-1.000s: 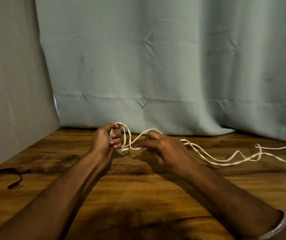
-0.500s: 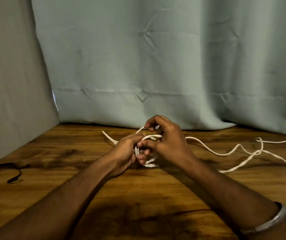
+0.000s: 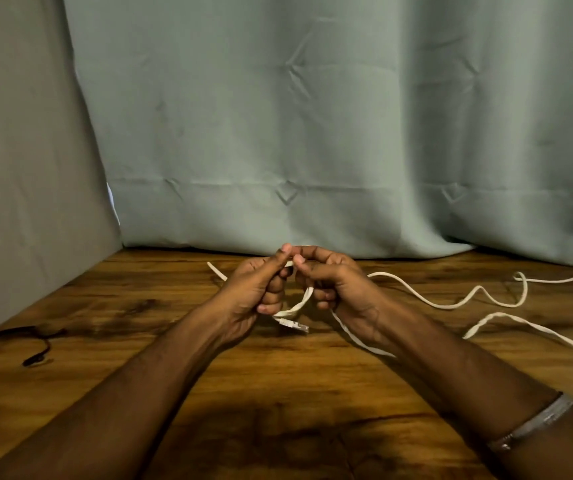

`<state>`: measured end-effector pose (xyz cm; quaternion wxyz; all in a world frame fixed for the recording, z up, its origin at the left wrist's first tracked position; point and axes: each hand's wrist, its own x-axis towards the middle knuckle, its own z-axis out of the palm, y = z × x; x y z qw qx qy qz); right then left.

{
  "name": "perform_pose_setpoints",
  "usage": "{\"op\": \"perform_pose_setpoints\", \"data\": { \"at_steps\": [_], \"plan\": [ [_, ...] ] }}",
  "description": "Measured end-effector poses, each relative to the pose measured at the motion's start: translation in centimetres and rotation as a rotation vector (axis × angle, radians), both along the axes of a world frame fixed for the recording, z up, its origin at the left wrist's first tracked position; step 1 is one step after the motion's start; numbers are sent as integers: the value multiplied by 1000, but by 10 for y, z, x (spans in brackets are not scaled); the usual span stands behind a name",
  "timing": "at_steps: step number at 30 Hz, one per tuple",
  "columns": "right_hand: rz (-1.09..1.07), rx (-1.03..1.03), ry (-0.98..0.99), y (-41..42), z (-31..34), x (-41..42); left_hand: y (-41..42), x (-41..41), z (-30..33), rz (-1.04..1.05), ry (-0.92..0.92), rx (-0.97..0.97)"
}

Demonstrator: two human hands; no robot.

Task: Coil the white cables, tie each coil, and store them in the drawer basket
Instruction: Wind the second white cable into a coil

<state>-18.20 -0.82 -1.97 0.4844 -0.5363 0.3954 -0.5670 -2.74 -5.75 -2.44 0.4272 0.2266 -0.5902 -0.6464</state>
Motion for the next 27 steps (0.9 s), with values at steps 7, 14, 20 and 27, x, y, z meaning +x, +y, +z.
{"op": "perform_pose_setpoints", "data": {
  "at_steps": [7,14,20,27],
  "plan": [
    [-99,-77,-32,-4,-7,2,4,-7,-2,-28,-23,23],
    [-117,-89,89,-6,-11,4,-3,-3,-5,70,-41,19],
    [-58,-15,110,-4,-13,3,-10,2,-3,139,11,33],
    [-244,-123,78,1,-8,9,-6,-11,-5,121,45,-2]
  ]
}}
